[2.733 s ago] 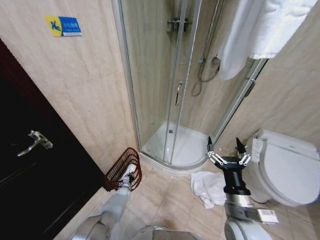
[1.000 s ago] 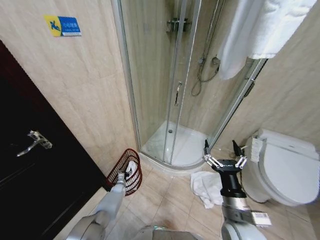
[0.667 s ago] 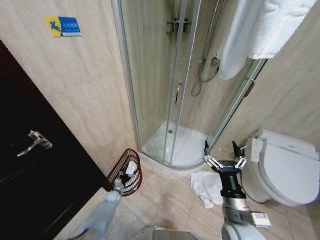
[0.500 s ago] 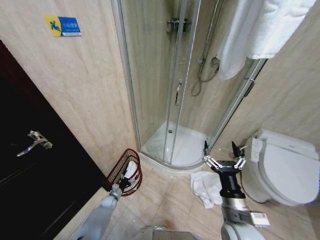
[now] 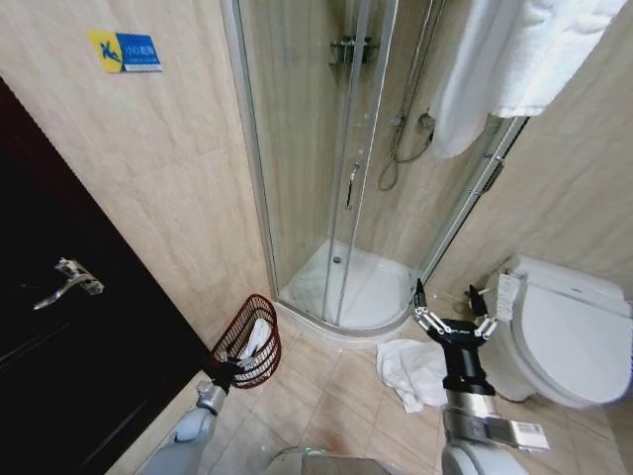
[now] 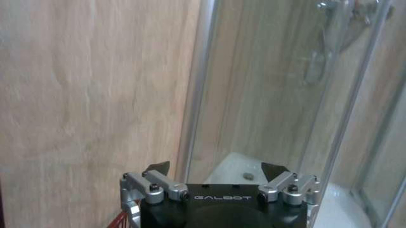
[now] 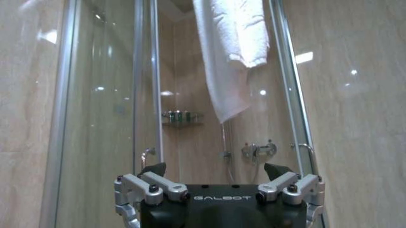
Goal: Discard the used towel into the hamper.
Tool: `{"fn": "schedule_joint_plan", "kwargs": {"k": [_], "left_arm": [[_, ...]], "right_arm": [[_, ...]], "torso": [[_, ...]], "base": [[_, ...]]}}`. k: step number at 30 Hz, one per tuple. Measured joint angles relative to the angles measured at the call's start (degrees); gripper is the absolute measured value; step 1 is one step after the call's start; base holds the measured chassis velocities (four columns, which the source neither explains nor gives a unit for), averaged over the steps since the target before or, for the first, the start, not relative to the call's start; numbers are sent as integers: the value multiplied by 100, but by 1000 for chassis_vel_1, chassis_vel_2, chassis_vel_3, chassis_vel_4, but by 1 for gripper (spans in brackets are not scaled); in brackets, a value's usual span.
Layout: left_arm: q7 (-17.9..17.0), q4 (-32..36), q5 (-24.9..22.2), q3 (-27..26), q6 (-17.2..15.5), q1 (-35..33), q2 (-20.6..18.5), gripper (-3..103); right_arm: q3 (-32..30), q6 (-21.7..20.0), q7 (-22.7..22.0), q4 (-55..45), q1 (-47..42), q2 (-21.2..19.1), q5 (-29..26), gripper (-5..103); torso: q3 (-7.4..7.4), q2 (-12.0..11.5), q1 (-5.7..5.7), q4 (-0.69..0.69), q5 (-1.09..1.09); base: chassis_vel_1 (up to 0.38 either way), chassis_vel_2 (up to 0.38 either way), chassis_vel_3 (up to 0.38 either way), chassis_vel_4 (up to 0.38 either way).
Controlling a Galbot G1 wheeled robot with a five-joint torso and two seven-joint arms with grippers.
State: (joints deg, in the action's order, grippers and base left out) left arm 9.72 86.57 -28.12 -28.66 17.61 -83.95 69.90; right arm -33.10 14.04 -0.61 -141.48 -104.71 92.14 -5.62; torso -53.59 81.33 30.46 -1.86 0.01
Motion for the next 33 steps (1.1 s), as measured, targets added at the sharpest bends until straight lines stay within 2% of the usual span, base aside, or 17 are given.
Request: {"fn": "schedule_joint_plan", "kwargs": {"k": [2,3,6,7,10,11,14,15,18,23,27,33], "left_arm": [[-314,793,-7,-147,-510,-399,20,97],[-314,793,-7,-147,-510,-399,20,97],[-470,1735,-39,-357,-1056,-870,110,98],[-470,1735,-39,-357,-1056,-870,110,98],[-542,2532,-50,-466,-1450,-1208,237,100],[-542,2532,-50,-466,-1450,-1208,237,100],[-493,3229,-59,-617,-2025,-1484,344,100],[-493,3229,-59,-617,-2025,-1484,344,100],[-420,3880,-50,-801,-2511,-1645,483,100],[-359,4356,242,-967,-2696,-1761,651,100],[-312,4909,497,-1043,-2824,-1913,854,100],[-297,5294,571,-1049,-2971,-1991,886,100]], "right_arm": [[-6,-62,-36,-54,-11,-5,-89,100],[-6,-62,-36,-54,-11,-5,-89,100],[-10,-182,-74,-163,-43,-64,-325,100],[-10,-182,-74,-163,-43,-64,-325,100],[-132,-363,-207,-175,-45,-170,-474,100],[-132,-363,-207,-175,-45,-170,-474,100],[-213,-576,-383,-176,-58,-252,-489,100],[-213,-576,-383,-176,-58,-252,-489,100],[-281,-634,-381,-184,-83,-297,-449,100],[-280,-687,-329,-184,-62,-314,-569,100],[-254,-618,-114,-184,25,-313,-590,100],[-263,-533,112,-184,136,-315,-596,100]], "torso": [[0,0,0,0,0],[0,0,0,0,0],[0,0,0,-1,-1],[0,0,0,-1,-1],[0,0,0,-1,-1],[0,0,0,-1,-1],[0,0,1,-1,0],[0,0,1,-1,0],[0,0,1,-1,-1],[0,-1,1,0,-1],[0,-1,1,-1,-1],[0,-1,1,-1,-1]], "base": [[0,0,0,0],[0,0,0,0],[0,0,0,0],[0,0,0,0],[0,0,0,0],[0,0,0,0],[0,0,0,0],[0,0,0,0],[0,0,0,0],[0,0,0,0],[0,0,0,0],[0,0,0,0]]}}
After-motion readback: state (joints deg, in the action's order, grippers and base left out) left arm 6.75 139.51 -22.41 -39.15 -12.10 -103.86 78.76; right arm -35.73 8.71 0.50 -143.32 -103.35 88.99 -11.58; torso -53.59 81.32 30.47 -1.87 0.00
